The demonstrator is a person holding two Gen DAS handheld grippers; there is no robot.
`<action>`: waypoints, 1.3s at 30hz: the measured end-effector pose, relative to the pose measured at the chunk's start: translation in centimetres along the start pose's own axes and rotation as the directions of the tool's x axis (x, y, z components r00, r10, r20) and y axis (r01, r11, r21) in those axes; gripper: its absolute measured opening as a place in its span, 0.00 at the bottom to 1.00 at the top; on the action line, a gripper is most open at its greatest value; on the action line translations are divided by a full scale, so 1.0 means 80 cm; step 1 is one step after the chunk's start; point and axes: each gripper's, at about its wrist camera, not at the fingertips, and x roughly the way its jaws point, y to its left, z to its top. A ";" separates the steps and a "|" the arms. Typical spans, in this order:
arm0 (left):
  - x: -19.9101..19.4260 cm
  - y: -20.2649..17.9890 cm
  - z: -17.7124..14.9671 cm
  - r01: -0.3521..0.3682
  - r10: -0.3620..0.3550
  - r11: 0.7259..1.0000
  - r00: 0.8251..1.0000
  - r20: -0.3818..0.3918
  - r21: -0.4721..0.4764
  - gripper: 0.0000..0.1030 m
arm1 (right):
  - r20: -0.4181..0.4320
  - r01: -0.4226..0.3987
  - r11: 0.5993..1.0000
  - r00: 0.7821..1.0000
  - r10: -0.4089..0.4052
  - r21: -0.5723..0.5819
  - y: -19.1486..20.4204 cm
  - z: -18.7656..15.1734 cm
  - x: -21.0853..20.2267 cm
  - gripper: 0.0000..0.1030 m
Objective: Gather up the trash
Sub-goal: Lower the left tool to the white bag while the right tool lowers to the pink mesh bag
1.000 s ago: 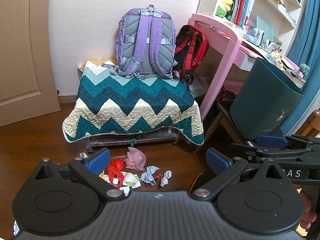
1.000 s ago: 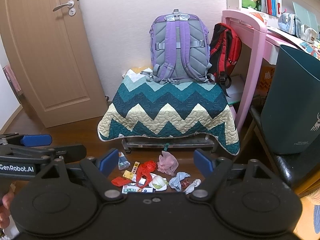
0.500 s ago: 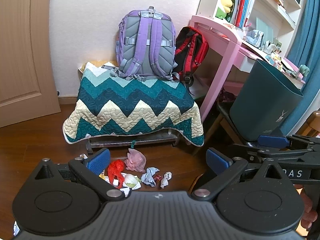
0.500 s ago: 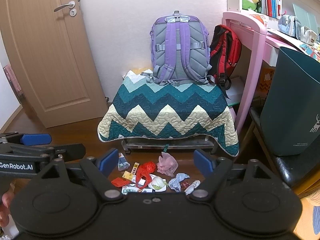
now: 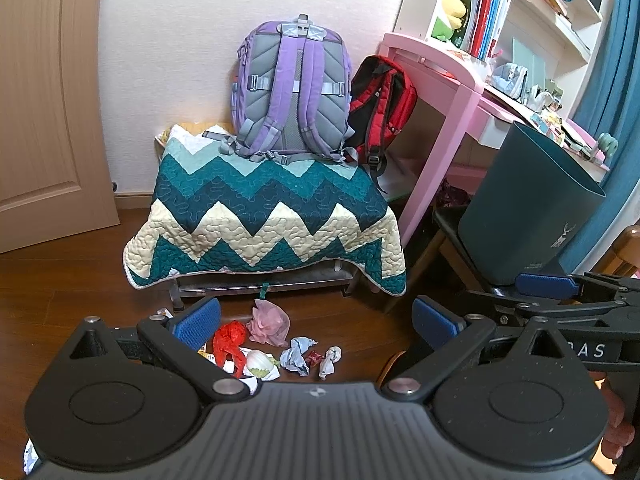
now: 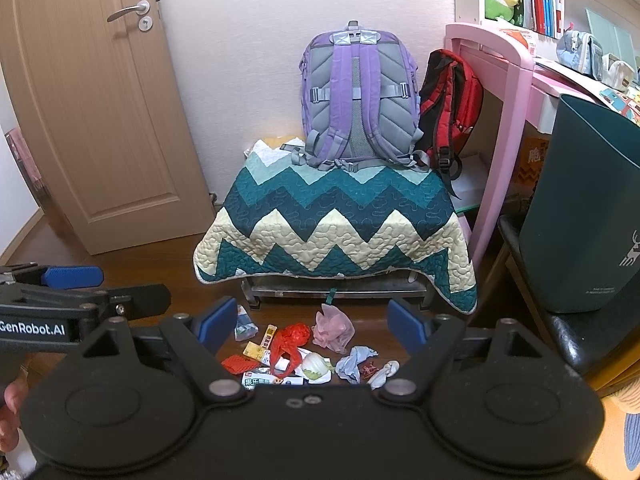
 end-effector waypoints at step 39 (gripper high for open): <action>0.262 0.231 0.070 -0.055 0.051 0.988 0.998 -0.035 -0.146 1.00 | -0.078 -0.058 0.998 0.995 0.055 -0.037 -0.037 0.043 0.348 0.80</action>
